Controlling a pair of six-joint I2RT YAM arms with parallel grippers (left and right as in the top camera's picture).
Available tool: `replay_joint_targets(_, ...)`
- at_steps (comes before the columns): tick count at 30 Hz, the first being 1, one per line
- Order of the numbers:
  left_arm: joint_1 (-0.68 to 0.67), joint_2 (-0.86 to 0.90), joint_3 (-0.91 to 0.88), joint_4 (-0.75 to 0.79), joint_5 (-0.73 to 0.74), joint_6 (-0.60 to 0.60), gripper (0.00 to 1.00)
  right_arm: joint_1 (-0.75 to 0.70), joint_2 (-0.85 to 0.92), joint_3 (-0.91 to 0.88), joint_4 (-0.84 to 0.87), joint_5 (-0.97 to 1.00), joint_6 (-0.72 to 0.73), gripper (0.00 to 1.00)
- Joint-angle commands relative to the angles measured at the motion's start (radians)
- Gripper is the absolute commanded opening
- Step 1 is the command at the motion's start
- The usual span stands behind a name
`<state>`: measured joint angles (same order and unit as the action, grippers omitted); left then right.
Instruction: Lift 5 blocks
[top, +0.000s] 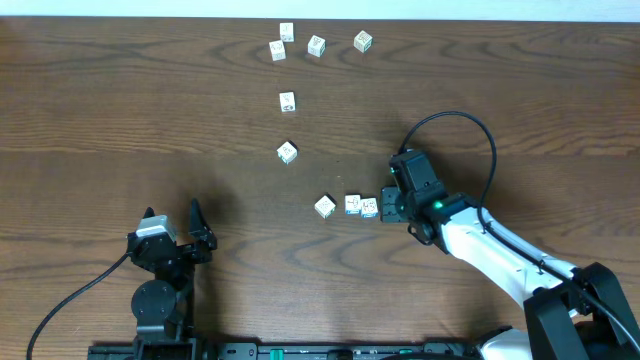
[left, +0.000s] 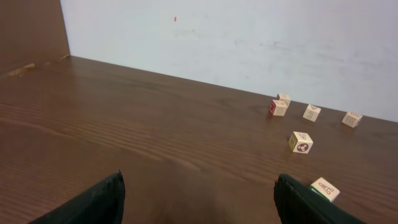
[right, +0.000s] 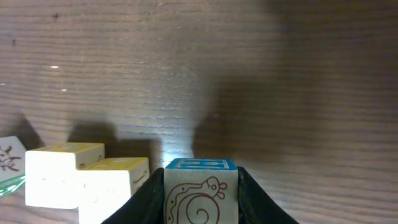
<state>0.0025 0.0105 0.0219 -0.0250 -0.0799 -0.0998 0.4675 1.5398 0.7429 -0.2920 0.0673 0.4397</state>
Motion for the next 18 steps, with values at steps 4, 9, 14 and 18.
replay_joint_targets(4, -0.003, -0.005, -0.018, -0.042, -0.010, 0.014, 0.77, -0.010, 0.006, -0.006, 0.002, 0.020, 0.000, 0.32)
replay_joint_targets(9, -0.003, -0.005, -0.018, -0.042, -0.010, 0.014, 0.77, -0.009, 0.047, -0.006, 0.010, 0.003, 0.001, 0.28)
replay_joint_targets(14, -0.003, -0.005, -0.018, -0.042, -0.010, 0.014, 0.77, -0.009, 0.092, -0.005, 0.026, 0.003, 0.000, 0.31)
replay_joint_targets(18, -0.003, -0.005, -0.018, -0.042, -0.010, 0.014, 0.77, -0.009, 0.091, 0.003, 0.047, 0.002, 0.000, 0.34)
